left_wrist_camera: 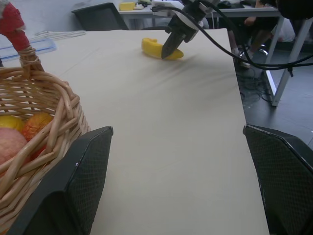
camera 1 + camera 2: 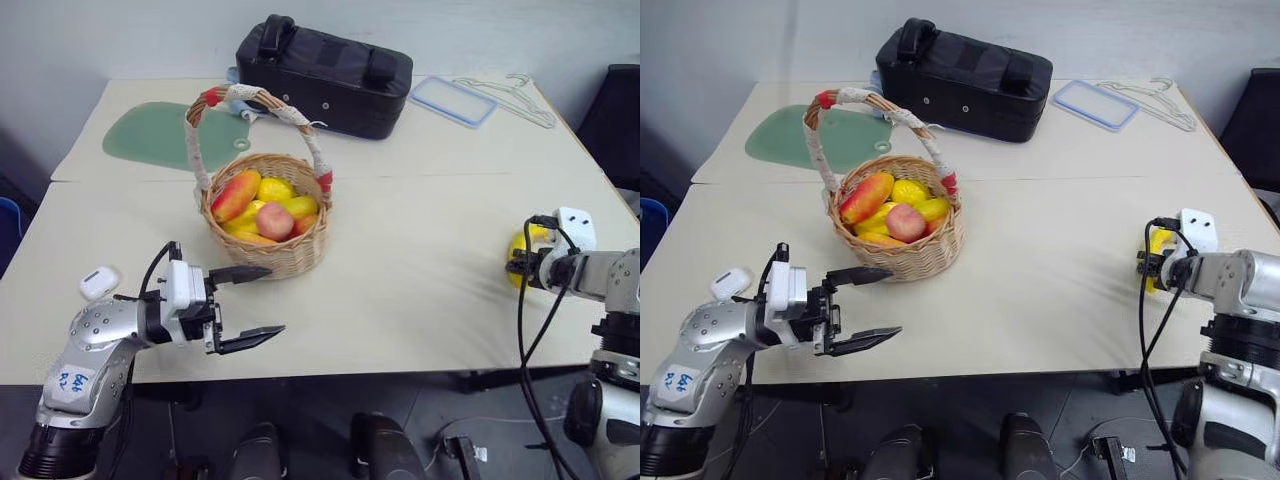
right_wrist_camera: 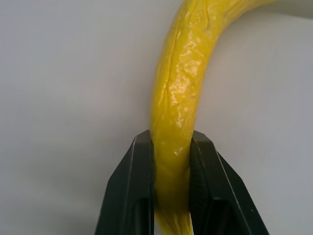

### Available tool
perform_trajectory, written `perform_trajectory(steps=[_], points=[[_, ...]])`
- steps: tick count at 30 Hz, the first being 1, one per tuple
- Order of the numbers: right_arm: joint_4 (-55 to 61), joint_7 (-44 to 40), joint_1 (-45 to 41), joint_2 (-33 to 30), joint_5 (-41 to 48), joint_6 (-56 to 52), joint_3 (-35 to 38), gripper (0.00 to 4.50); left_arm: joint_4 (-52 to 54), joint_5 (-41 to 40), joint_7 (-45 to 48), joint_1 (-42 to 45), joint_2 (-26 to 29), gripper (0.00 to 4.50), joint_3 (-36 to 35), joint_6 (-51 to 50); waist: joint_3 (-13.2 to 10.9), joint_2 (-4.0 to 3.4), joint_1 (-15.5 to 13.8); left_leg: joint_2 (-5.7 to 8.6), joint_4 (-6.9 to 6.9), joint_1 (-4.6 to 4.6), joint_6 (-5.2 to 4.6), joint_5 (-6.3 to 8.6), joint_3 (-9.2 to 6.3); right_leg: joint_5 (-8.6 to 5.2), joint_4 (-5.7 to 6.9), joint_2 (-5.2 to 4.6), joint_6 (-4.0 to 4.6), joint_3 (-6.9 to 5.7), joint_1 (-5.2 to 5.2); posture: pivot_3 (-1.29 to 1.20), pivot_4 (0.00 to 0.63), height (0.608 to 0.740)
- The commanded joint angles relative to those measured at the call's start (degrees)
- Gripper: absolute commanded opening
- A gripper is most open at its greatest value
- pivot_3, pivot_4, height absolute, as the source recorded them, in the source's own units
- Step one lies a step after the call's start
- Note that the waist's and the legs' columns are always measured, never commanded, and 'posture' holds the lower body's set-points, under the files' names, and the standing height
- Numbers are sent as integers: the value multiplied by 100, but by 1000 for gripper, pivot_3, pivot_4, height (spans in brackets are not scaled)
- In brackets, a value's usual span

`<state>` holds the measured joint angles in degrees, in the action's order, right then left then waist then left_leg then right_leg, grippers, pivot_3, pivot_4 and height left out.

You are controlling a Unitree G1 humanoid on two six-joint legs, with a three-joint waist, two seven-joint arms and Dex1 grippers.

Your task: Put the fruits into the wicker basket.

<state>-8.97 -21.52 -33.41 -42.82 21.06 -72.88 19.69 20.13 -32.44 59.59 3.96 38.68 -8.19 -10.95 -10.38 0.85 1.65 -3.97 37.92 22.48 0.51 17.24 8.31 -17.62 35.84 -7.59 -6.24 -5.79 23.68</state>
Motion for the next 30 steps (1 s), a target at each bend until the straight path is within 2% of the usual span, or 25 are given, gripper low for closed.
perform_trajectory(steps=[1, 5, 7, 10, 12, 14, 19, 21, 27, 30], points=[[989, -1744, 385, -508, 627, 1205, -51, 463, 334, -248, -138, -139, -40, 4500, -224, -63, -2, -4, -8, 1, 0, 0, -1, 0, 0, 1, 0, -1, -1, 0, 0, 0, 150, 740], [2175, -3973, 1206, -950, 1568, 2340, 155, 463, 438, -327, -308, -438, 0, 4500, -503, -167, -3, -4, -16, -3, -1, -6, 2, 3, -5, 1, -1, 2, -3, -2, -7, 0, 150, 740], [2706, -4605, 1429, -1239, 2010, 2198, -101, 463, 465, -383, -382, -618, -35, 4500, -700, -150, -3, -3, -4, -6, -1, -10, 2, 5, -6, 1, -4, 4, -3, -4, -12, 0, 150, 740], [3586, -5042, 1348, -1504, 2215, 2302, -814, 463, 554, -487, -539, -834, -110, 4500, -957, -147, -4, -3, 2, -9, 1, -15, -19, 18, -7, 1, -1, 2, -2, -1, -12, 0, 150, 740], [3911, -4803, 809, -1203, 2743, 1969, -1099, 463, 668, -610, -659, -979, -154, 4500, -1108, -202, -5, -1, 20, -15, 2, -20, -18, 21, -24, 1, 1, 2, 0, 1, -11, 0, 150, 740], [3897, -4254, -73, -397, 2752, 1990, -1643, 463, 783, -768, -685, -1226, -217, 4500, -1303, -229, -5, 4, 60, -18, 2, -22, -16, 22, -38, 4, 3, 2, 6, 0, -10, 0, 150, 740], [3350, -3362, -1364, 835, 2150, 1758, -2860, 463, 684, -1015, -870, -1460, -329, 4500, -2027, -99, -6, 3, 1, -29, 6, -19, 15, 19, -36, 5, 12, 5, 22, -14, 4, 0, 150, 740], [2658, -2788, -1901, 1505, 1740, 1658, -3260, 463, 679, -1158, -933, -1595, -374, 4500, -2333, -124, -5, 5, 0, -28, 11, -8, 13, 21, -41, 6, 12, 3, 22, -21, 7, 0, 150, 740], [918, -1705, -2870, 2840, 720, 2018, -3597, 463, 778, -1259, -829, -2033, -481, 4500, -2535, -133, -2, 9, 23, -29, 17, -6, 2, 30, -1, 8, 17, -4, 20, -29, 12, 0, 150, 740], [445, -1625, -3171, 2988, 264, 2339, -3716, 463, 821, -1210, -860, -2144, -552, 4500, -2509, -90, -2, 9, 14, -30, 17, 1, 3, 32, 15, 8, 18, -3, 19, -32, 21, 0, 150, 740]])
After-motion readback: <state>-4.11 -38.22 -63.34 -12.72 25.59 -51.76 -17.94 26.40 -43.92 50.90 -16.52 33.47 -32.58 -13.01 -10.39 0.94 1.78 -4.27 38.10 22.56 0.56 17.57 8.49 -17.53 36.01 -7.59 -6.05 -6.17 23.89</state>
